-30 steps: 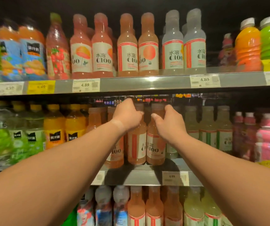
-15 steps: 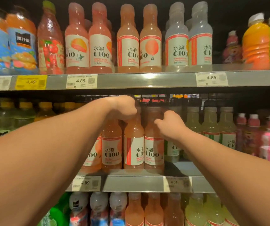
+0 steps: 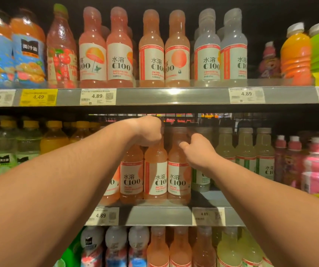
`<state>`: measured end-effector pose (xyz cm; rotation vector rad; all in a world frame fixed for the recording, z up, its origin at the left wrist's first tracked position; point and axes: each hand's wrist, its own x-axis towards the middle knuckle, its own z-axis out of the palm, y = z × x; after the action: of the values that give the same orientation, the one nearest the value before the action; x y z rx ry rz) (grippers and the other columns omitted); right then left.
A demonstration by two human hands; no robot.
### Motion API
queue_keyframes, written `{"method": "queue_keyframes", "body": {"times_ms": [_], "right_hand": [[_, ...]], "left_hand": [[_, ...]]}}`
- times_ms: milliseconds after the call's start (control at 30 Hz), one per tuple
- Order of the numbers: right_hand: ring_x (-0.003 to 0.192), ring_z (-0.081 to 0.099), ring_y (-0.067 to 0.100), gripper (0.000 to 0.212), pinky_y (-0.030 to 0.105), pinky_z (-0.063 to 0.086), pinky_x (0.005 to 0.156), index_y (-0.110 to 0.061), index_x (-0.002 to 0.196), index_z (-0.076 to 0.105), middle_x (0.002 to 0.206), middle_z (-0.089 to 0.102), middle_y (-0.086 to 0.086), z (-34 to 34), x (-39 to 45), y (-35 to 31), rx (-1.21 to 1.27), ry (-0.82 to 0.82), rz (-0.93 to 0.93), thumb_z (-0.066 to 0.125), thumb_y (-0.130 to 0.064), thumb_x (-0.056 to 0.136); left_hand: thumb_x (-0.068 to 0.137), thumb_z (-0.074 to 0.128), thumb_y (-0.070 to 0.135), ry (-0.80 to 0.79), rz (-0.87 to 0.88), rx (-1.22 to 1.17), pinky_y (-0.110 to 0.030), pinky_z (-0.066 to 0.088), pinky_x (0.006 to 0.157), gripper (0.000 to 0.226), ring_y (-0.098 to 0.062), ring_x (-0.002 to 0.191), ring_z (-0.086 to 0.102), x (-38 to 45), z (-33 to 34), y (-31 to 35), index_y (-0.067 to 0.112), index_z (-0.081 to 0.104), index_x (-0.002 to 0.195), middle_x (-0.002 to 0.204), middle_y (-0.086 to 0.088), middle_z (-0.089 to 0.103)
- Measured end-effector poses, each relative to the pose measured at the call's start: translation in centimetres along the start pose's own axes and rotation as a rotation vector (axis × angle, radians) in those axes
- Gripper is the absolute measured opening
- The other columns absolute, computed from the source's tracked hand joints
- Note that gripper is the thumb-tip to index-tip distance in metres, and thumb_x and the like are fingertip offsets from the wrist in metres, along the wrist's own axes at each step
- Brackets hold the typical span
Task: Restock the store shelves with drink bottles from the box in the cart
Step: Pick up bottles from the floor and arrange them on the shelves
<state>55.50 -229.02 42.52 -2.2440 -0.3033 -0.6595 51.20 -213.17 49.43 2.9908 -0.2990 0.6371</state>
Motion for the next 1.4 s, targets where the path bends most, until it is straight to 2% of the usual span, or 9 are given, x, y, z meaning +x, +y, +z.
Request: {"method": "queue_keyframes", "body": {"times_ms": [133, 300, 367, 467, 600, 733, 900, 1100, 1400], "right_hand": [[0.088, 0.05, 0.019, 0.038, 0.031, 0.04, 0.072, -0.008, 0.118, 0.049, 0.104, 0.053, 0.003, -0.3, -0.5, -0.4, 0.001, -0.025, 0.017, 0.05, -0.039, 0.096], [0.093, 0.053, 0.018, 0.045, 0.028, 0.042, 0.072, -0.013, 0.125, 0.048, 0.116, 0.058, 0.006, -0.6, -1.9, -0.8, -0.069, -0.037, 0.0, 0.058, -0.042, 0.092], [0.107, 0.056, 0.023, 0.058, 0.03, 0.044, 0.078, -0.015, 0.134, 0.041, 0.128, 0.056, 0.006, -1.1, -2.8, -0.2, -0.057, -0.003, -0.016, 0.061, -0.045, 0.089], [0.126, 0.049, 0.025, 0.07, 0.037, 0.045, 0.094, -0.02, 0.143, 0.033, 0.141, 0.049, 0.003, -3.1, -4.6, 1.9, -0.063, 0.069, -0.046, 0.063, -0.048, 0.087], [0.124, 0.049, 0.02, 0.064, 0.035, 0.042, 0.097, -0.025, 0.141, 0.038, 0.138, 0.051, -0.001, -7.2, -7.8, 7.4, -0.129, 0.154, -0.053, 0.062, -0.048, 0.087], [0.119, 0.052, 0.023, 0.061, 0.035, 0.042, 0.096, -0.018, 0.136, 0.045, 0.131, 0.056, 0.003, -11.5, -11.1, 13.2, -0.243, 0.222, 0.025, 0.063, -0.047, 0.085], [0.106, 0.057, 0.027, 0.05, 0.035, 0.046, 0.084, -0.018, 0.122, 0.053, 0.114, 0.062, 0.005, -17.3, -14.0, 18.7, -0.299, 0.293, 0.138, 0.065, -0.048, 0.083], [0.113, 0.055, 0.028, 0.053, 0.032, 0.041, 0.083, -0.016, 0.126, 0.053, 0.122, 0.061, 0.007, -23.9, -19.2, 24.7, -0.376, 0.368, 0.225, 0.064, -0.046, 0.084], [0.109, 0.058, 0.029, 0.05, 0.034, 0.045, 0.086, -0.016, 0.123, 0.056, 0.119, 0.061, 0.009, -25.4, -41.2, 41.4, -0.413, 0.326, 0.743, 0.066, -0.043, 0.083]], "left_hand": [[0.089, 0.05, 0.005, 0.015, -0.002, 0.007, -0.019, 0.032, 0.047, 0.026, -0.01, 0.061, 0.047, -0.7, 0.1, 0.3, 0.018, 0.045, 0.067, 0.07, 0.001, 0.049], [0.081, 0.065, 0.022, 0.055, -0.017, 0.075, -0.027, 0.041, 0.059, 0.019, -0.019, 0.074, 0.054, -2.0, 1.3, 1.7, 0.021, 0.047, 0.078, 0.082, 0.0, 0.055], [0.082, 0.064, 0.03, 0.076, -0.028, 0.1, -0.031, 0.044, 0.066, 0.021, -0.026, 0.088, 0.056, -2.5, 2.1, 2.2, 0.02, 0.052, 0.095, 0.098, -0.005, 0.057], [0.089, 0.058, 0.037, 0.149, -0.059, 0.192, -0.045, 0.045, 0.089, 0.048, -0.036, 0.117, 0.044, -3.2, 3.3, 2.9, 0.021, 0.046, 0.132, 0.126, -0.013, 0.048], [0.086, 0.057, 0.047, 0.455, 0.15, 0.27, -0.052, 0.032, 0.109, 0.06, -0.04, 0.13, 0.032, -3.8, 5.1, 5.9, 0.016, 0.045, 0.136, 0.141, -0.016, 0.042], [0.082, 0.061, 0.048, 0.556, 0.305, 0.204, -0.05, 0.035, 0.105, 0.059, -0.036, 0.122, 0.036, -3.9, 7.1, 11.8, 0.015, 0.053, 0.13, 0.13, -0.015, 0.052], [0.084, 0.058, 0.048, 0.38, 0.434, 0.028, -0.046, 0.031, 0.109, 0.063, -0.034, 0.128, 0.035, -3.0, 11.1, 20.7, 0.017, 0.047, 0.138, 0.135, -0.009, 0.048], [0.084, 0.062, 0.039, 0.217, 0.619, -0.139, -0.038, 0.025, 0.108, 0.062, -0.037, 0.124, 0.04, -4.2, 16.9, 32.2, 0.013, 0.048, 0.138, 0.133, -0.015, 0.051], [0.082, 0.069, 0.031, -0.101, 0.892, -0.408, -0.035, 0.028, 0.106, 0.058, -0.034, 0.121, 0.044, -14.5, 32.1, 45.5, 0.011, 0.054, 0.134, 0.129, -0.014, 0.053]]}}
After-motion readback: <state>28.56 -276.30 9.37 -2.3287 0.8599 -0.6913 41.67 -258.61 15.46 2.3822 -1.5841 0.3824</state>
